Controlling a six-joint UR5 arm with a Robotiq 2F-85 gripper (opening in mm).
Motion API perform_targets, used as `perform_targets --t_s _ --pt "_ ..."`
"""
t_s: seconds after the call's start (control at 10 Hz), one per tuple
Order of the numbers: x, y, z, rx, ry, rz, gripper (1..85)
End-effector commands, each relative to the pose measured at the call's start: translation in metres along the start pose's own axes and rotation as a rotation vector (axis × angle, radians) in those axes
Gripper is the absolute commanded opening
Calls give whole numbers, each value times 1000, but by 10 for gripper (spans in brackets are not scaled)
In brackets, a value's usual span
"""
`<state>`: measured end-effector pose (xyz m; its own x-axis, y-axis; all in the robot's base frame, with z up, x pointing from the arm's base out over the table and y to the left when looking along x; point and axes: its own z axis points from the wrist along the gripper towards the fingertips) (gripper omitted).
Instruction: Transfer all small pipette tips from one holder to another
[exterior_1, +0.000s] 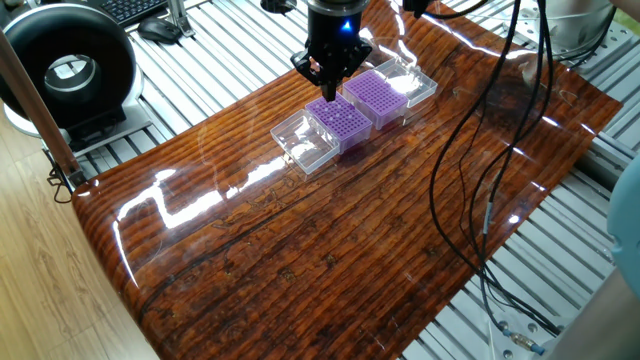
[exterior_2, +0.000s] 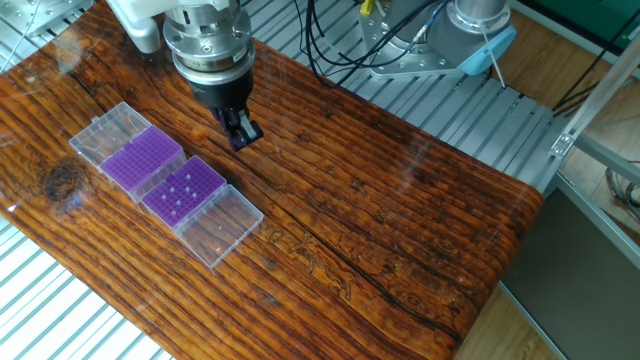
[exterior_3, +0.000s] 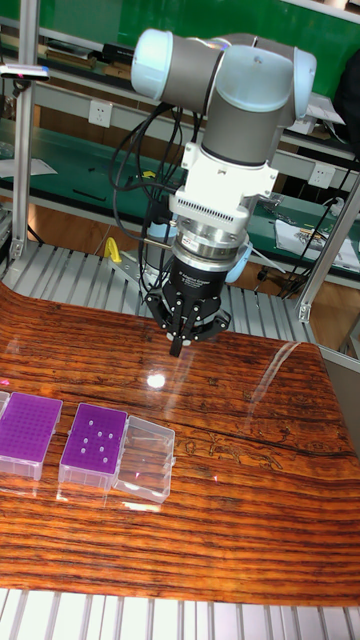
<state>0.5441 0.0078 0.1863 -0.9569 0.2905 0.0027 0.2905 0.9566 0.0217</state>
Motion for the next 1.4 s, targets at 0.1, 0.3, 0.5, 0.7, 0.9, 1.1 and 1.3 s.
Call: perform_targets --t_s 0.1,0.3,0.5,0.7,0.9,1.1,1.3 --pt "-2 5 -2 -25 -7 -6 10" --pt "-5 4 -1 -16 -21 -13 10" --pt "-9 4 1 -27 -37 -30 17" --pt "-2 0 5 -35 -16 -99 157" --pt "1 -2 7 -32 -4 -130 247" --pt "5 -11 9 -32 8 -188 367" --pt "8 -18 9 -24 20 -228 447"
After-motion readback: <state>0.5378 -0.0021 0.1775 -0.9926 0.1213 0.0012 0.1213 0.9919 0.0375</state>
